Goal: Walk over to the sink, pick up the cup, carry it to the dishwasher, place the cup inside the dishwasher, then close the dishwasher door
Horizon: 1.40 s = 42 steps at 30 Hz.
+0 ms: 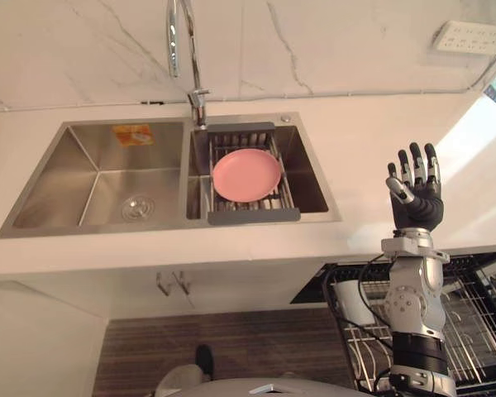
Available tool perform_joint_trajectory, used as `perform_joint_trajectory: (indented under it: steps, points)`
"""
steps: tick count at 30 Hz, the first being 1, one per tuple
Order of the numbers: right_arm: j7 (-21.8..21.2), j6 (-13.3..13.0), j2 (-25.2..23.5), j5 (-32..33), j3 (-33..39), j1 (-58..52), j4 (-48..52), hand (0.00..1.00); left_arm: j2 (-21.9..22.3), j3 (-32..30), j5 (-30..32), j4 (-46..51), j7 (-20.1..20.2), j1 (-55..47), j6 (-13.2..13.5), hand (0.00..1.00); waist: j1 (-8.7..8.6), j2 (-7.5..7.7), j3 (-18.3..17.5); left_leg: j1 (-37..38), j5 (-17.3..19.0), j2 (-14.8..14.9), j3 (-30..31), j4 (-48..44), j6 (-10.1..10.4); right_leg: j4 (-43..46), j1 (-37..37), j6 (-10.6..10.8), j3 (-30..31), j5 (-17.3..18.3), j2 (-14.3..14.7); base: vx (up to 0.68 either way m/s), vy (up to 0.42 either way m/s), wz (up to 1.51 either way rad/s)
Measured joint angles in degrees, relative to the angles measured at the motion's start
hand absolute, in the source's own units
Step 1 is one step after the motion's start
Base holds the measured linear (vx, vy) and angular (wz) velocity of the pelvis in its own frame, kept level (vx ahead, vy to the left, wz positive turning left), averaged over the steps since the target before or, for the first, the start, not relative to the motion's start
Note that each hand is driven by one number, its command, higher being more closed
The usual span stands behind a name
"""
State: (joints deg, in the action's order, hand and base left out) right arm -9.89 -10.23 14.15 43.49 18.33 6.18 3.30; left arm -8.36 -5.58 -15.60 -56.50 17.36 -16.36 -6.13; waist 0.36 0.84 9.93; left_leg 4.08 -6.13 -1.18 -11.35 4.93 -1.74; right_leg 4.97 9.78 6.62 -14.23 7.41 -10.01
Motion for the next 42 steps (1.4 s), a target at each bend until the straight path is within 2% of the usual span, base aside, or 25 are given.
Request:
perform_joint_trajectory:
  steps: [3,8,10,12,14,15,18,20,22,24,25,26,27,28,29,31,32,33,34,35,37,38,39,42]
  points:
    - [-0.04,-0.08,-0.13,0.04,-1.28,-1.11,-0.01,0.0,0.14,-0.06,-1.04,-0.3,-0.21,-0.01,-0.32,0.0,0.08,-0.18,0.07,0.01,-0.02,-0.02,0.43,-0.32,-0.02,0.28,0.27,0.34,-0.56,-0.19,0.0,0.0,0.0,0.08]
    - [0.2,-0.07,-0.77,0.27,-2.97,-3.19,-0.13,0.0,1.65,-1.03,-4.5,-1.12,-0.96,-0.22,-1.9,0.0,0.09,-1.56,0.4,-0.7,0.04,-0.35,1.93,-0.9,0.2,2.29,0.41,0.53,-2.76,1.13,-0.51,-0.01,-0.001,0.25]
    - [1.01,0.0,-2.35,0.08,-3.15,-5.65,-0.48,0.0,2.3,-1.67,-9.24,-1.02,-0.65,-0.32,-2.8,0.0,0.19,-2.25,0.72,-6.45,4.26,0.56,2.2,-10.7,0.04,3.49,0.53,0.46,-5.58,1.67,-0.78,-0.03,0.002,0.53]
    - [3.04,0.02,-3.23,0.01,-3.89,-7.02,-0.53,0.0,3.26,-2.69,-12.01,-1.02,-0.94,-0.55,-4.16,0.0,0.35,-2.81,1.03,-7.17,5.09,0.88,1.83,-11.68,-0.06,3.25,1.84,0.52,-7.33,1.7,-1.07,-0.06,0.019,0.5]
    - [4.49,0.0,-3.65,-0.05,-3.8,-7.76,-0.52,0.0,3.61,-3.3,-12.55,-1.03,-1.38,-0.84,-5.31,0.0,0.0,-2.86,0.95,-6.13,3.94,0.93,0.13,-8.92,-0.25,3.05,2.91,0.77,-9.45,1.87,-1.72,-0.03,0.013,0.62]
    - [5.66,0.0,-3.89,-0.1,-3.64,-7.76,-0.56,0.0,4.03,-3.47,-13.18,-0.97,-1.77,-1.13,-5.65,0.0,-0.01,-3.09,0.96,-5.71,2.11,0.85,-0.27,-7.53,0.23,2.99,3.21,0.94,-10.39,1.88,-1.81,-0.04,0.0,0.39]
    - [7.95,0.0,-5.13,-0.57,-3.84,-7.72,-0.74,0.0,4.49,-4.45,-16.81,-0.53,-1.8,-1.78,-6.48,0.0,1.37,-2.89,1.0,-3.28,-0.36,0.58,-1.32,-3.42,0.24,2.65,3.07,1.23,-10.67,1.85,-1.94,-0.05,-0.002,0.09]
    - [9.62,-0.3,-5.18,-0.61,-4.11,-7.69,-0.75,0.0,4.47,-4.83,-17.78,-0.46,-1.94,-1.97,-7.19,0.0,1.53,-2.46,0.98,-1.99,-1.64,-0.01,-1.42,-0.52,0.33,3.55,2.39,1.32,-10.59,2.88,-2.43,-0.04,0.01,0.0]
    - [12.19,-1.21,-5.2,-1.1,-3.86,-7.71,-0.75,0.0,4.49,-5.35,-17.94,-0.38,-1.96,-2.5,-7.24,0.0,1.41,-1.66,1.06,-2.28,-1.87,-0.91,-1.46,-0.09,0.13,5.6,1.19,1.96,-10.57,4.43,-3.76,-0.01,0.05,0.02]
    - [14.93,-2.5,-5.29,-2.32,-3.64,-7.71,-0.74,0.0,3.9,-5.65,-17.52,-0.24,-1.65,-2.94,-7.14,0.0,1.5,-0.25,0.73,-2.6,-1.27,-2.7,-1.95,-0.44,-0.68,9.52,-0.96,1.65,-10.34,6.26,-6.47,0.07,0.073,-0.04]
    - [16.43,-2.66,-5.32,-3.36,-3.57,-7.71,-0.74,0.0,3.39,-5.63,-16.25,-0.27,-1.79,-2.78,-7.12,0.0,1.54,0.64,0.85,-2.42,0.01,-3.73,-2.72,-0.45,-1.86,12.11,-2.06,-0.85,-10.25,7.85,-8.2,0.14,0.083,-0.07]
    - [17.27,-2.71,-5.31,-3.48,-3.55,-7.7,-0.77,0.0,3.24,-5.55,-14.69,-0.44,-1.99,-2.45,-7.18,0.0,1.28,1.25,1.21,-1.79,1.23,-4.25,-2.92,-0.15,-2.32,17.62,-3.77,-5.67,-10.39,8.18,-9.23,0.14,0.063,-0.15]
    - [17.62,-2.71,-5.35,-3.48,-3.99,-7.65,-0.77,0.0,3.22,-5.55,-13.99,-0.39,-2.02,-2.37,-7.18,0.0,1.42,1.26,1.2,-1.67,1.28,-4.2,-3.0,-0.16,-2.45,22.17,-5.98,-7.56,-10.22,7.01,-10.22,0.16,0.071,-0.23]
    - [17.51,-2.71,-6.31,-3.36,-4.5,-7.75,-0.77,0.0,2.93,-5.54,-13.31,-0.3,-2.13,-2.4,-7.13,0.0,1.17,1.42,1.33,-0.71,1.33,-3.59,-3.05,-0.44,-2.59,29.42,-9.33,-9.67,-9.56,3.8,-11.51,0.18,0.037,-0.24]
    - [16.33,-2.7,-7.69,-2.57,-4.61,-7.86,-0.77,0.0,2.44,-5.57,-13.31,-0.24,-2.31,-2.38,-7.09,0.0,0.62,1.42,1.69,1.12,1.88,-2.55,-3.16,-0.45,-2.91,32.86,-10.41,-9.05,-8.48,2.51,-11.64,0.16,0.038,-0.17]
    - [13.89,-2.73,-8.37,-2.16,-4.67,-7.95,-0.68,0.0,1.28,-5.59,-13.5,-0.06,-2.57,-2.26,-6.87,0.0,0.4,2.29,2.05,2.02,2.84,-0.61,-3.38,-0.64,-2.38,31.23,-11.52,-5.88,-8.62,4.62,-9.69,0.14,-0.042,-0.11]
    - [13.39,-2.73,-8.36,-2.15,-4.63,-7.95,-0.34,0.0,0.81,-5.62,-13.52,0.0,-2.63,-2.12,-6.89,0.0,0.45,2.65,2.19,1.82,3.17,0.03,-3.48,-1.03,-2.16,29.67,-12.11,-5.17,-8.76,5.08,-8.83,0.17,-0.082,-0.1]
    - [11.93,-3.36,-8.39,-2.15,-4.44,-7.93,0.54,0.0,-0.07,-5.66,-13.57,0.11,-2.62,-1.52,-7.32,0.0,0.46,3.8,2.43,1.84,3.66,1.05,-3.6,-1.5,-1.48,25.15,-12.33,-4.42,-9.77,5.2,-7.17,0.1,-0.066,-0.13]
    - [10.76,-3.93,-8.39,-2.13,-4.15,-7.92,1.55,0.0,-0.87,-5.67,-13.91,0.22,-1.82,-1.46,-7.5,0.0,0.75,4.7,1.97,1.21,4.17,1.72,-4.38,-2.12,-0.77,19.12,-12.62,-3.73,-10.2,4.15,-5.6,0.1,-0.072,-0.16]
    - [10.01,-4.4,-8.37,-2.05,-3.81,-7.92,2.46,0.0,-1.07,-5.66,-14.06,0.29,-1.48,-1.43,-7.61,0.0,0.91,4.96,1.85,0.73,4.49,1.77,-4.52,-2.38,-0.49,16.26,-12.71,-3.59,-10.22,3.04,-5.02,0.09,-0.114,-0.11]
    - [6.67,-5.68,-8.15,0.1,-2.34,-7.67,5.19,0.0,-1.29,-5.63,-13.66,0.49,-0.93,-1.32,-7.67,0.0,0.84,5.4,1.7,0.22,5.9,0.85,-4.43,-3.61,-0.02,9.18,-12.0,-3.92,-10.05,-1.98,-4.5,0.12,-0.154,0.04]
    - [5.42,-5.84,-7.34,0.14,-1.97,-7.41,5.32,0.0,-1.03,-5.56,-13.15,0.69,-1.0,-1.32,-7.69,0.0,0.74,5.96,1.45,0.78,6.53,0.25,-4.39,-4.18,0.27,6.94,-10.98,-1.38,-9.19,-6.29,-4.64,0.18,-0.158,0.05]
    - [4.64,-5.77,-6.3,0.14,-1.95,-7.23,5.19,0.0,0.01,-5.44,-12.16,0.75,-1.23,-1.37,-7.78,0.0,0.95,4.14,1.46,1.06,6.92,1.01,-4.61,-4.84,0.9,5.5,-10.06,-1.3,-9.24,-6.74,-3.43,0.19,-0.147,-0.03]
    - [3.68,-5.13,-5.87,0.12,-1.98,-4.34,5.23,0.0,1.32,-5.54,-9.72,0.86,-0.93,-1.28,-8.04,0.0,0.81,2.23,1.34,1.38,7.03,2.76,-6.26,-4.87,1.55,2.61,-9.72,-2.29,-7.78,-8.13,-0.76,0.16,-0.11,-0.38]
